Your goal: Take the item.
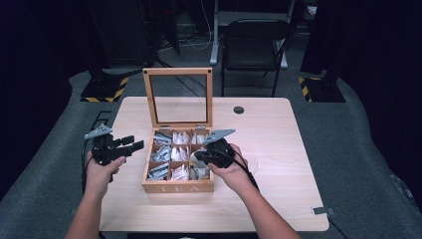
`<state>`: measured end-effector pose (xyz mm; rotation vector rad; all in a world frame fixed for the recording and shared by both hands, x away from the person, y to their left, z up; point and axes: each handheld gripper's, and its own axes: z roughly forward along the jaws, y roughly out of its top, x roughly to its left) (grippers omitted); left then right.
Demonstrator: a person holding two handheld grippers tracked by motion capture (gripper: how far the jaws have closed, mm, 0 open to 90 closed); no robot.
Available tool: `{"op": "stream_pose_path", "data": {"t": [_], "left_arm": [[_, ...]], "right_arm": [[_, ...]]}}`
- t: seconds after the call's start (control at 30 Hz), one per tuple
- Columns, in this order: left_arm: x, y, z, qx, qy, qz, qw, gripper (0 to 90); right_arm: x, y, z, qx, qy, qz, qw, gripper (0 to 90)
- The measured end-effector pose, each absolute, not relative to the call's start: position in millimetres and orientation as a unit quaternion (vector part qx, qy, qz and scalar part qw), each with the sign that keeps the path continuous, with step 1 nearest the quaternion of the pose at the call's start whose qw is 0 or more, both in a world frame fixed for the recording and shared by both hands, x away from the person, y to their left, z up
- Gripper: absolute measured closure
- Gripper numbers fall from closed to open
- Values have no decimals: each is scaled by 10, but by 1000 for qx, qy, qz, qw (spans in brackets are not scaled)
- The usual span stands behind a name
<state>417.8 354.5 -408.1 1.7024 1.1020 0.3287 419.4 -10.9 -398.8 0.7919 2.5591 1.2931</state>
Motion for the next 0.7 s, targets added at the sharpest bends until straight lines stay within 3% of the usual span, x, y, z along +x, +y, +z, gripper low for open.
{"op": "stream_pose_path", "data": {"t": [0.7], "left_arm": [[4179, 3577, -4087, 707, 464, 138, 516, 410]], "right_arm": [[4184, -344, -3743, 278, 844, 444, 115, 897]]}}
